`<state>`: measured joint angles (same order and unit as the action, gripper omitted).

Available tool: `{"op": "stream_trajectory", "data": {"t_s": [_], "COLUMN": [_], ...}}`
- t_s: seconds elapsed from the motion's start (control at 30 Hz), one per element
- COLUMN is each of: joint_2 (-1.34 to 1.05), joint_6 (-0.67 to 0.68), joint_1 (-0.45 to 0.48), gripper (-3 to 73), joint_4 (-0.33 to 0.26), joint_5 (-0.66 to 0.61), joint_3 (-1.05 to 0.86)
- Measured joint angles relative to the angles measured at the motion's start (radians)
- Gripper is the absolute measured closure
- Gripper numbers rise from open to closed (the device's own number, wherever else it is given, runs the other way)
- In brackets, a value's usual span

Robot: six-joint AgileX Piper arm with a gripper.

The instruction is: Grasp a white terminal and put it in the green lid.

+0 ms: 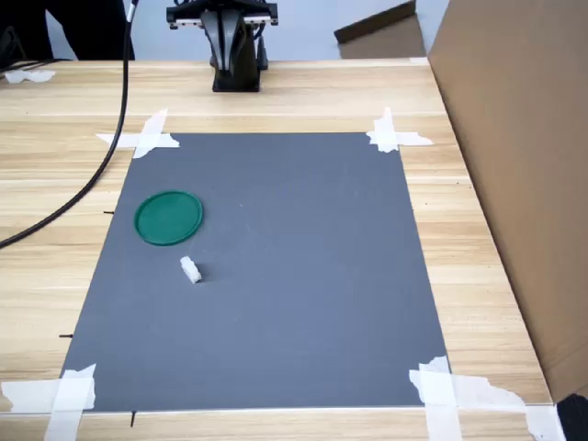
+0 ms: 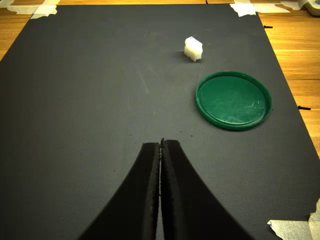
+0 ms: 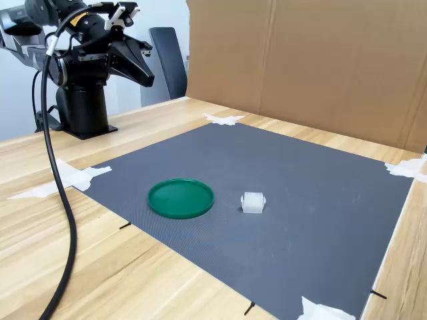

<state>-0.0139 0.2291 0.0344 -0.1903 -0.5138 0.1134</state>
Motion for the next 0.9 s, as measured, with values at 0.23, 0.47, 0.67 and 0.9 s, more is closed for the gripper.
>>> {"op": "stream_trajectory", "data": {"t_s": [0.23,0.47,0.67,0.9], "joint_2": [0.0,0.0,0.0,0.01], "joint_6": [0.0,0.0,0.0,0.04], "joint_1": [0.0,0.0,0.0,0.0], "gripper": [72.2,72.2,72.2,72.2], "joint_4": [0.0,0.0,0.0,0.003], "joint_5": [0.0,0.0,0.0,0.001], "joint_3": [0.0,0.0,0.0,0.0]}}
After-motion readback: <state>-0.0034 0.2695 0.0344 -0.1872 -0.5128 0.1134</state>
